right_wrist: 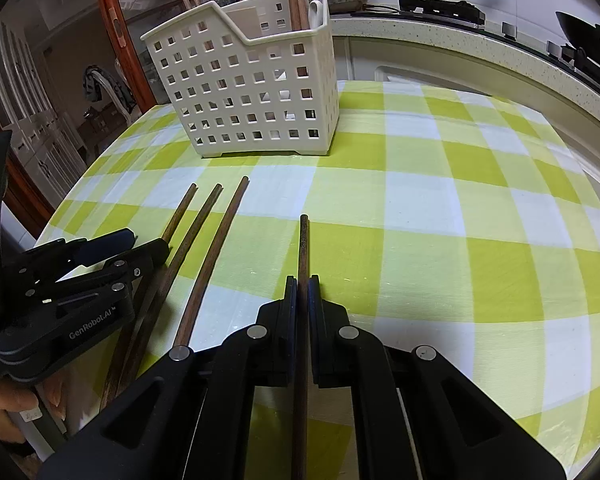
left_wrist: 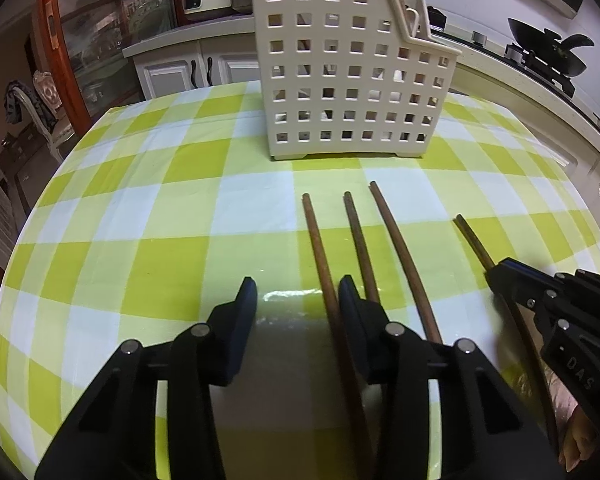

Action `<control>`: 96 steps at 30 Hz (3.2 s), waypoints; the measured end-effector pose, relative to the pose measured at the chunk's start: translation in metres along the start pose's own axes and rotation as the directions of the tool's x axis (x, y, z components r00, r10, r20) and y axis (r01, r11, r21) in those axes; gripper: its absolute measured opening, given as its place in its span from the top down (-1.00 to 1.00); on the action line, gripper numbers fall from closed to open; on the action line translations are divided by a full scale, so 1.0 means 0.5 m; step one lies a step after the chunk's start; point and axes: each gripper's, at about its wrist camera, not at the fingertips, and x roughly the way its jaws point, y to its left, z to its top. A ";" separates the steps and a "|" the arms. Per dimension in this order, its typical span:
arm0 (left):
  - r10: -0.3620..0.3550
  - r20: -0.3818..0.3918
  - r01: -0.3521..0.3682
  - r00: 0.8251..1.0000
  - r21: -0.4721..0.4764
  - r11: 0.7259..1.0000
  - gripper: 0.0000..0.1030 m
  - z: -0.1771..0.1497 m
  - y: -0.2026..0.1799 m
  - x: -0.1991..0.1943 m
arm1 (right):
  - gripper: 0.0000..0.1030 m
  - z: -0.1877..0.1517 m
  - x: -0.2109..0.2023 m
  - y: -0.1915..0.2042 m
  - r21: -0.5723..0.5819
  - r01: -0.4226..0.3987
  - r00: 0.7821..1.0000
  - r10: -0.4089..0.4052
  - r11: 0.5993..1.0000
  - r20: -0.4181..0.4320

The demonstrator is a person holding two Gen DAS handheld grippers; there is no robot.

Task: Organize utensils
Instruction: 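Lower the left gripper onto another brown chopstick and close on it, then lift both chopsticks upright and carry them toward the caddy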

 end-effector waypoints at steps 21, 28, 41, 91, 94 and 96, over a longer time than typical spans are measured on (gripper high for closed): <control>0.001 0.003 -0.001 1.000 0.005 1.000 0.21 -0.001 -0.002 0.001 | 0.88 0.011 0.009 0.023 -0.100 0.058 0.998 -0.061 0.993 -0.028; -0.009 -0.003 0.009 1.000 -0.008 1.000 0.11 -0.001 0.004 0.002 | 0.88 0.015 0.009 0.019 -0.114 0.035 0.998 -0.041 0.993 -0.044; -0.019 -0.017 0.019 1.000 0.031 0.999 0.49 0.010 -0.016 0.004 | 0.88 0.023 0.015 0.028 -0.179 0.037 0.996 -0.052 0.983 -0.078; -0.120 0.186 0.118 0.975 0.021 0.993 0.87 0.001 0.020 -0.170 | 0.89 0.041 -0.135 0.024 -0.048 -0.038 0.980 0.047 0.998 0.196; -0.120 0.208 0.118 0.971 0.024 0.993 0.87 -0.001 0.021 -0.190 | 0.88 0.039 -0.152 0.026 -0.045 -0.045 0.974 0.053 0.998 0.221; -0.119 0.222 0.117 0.968 0.024 0.993 0.87 -0.004 0.021 -0.201 | 0.89 0.034 -0.163 0.028 -0.044 -0.049 0.970 0.058 0.998 0.237</control>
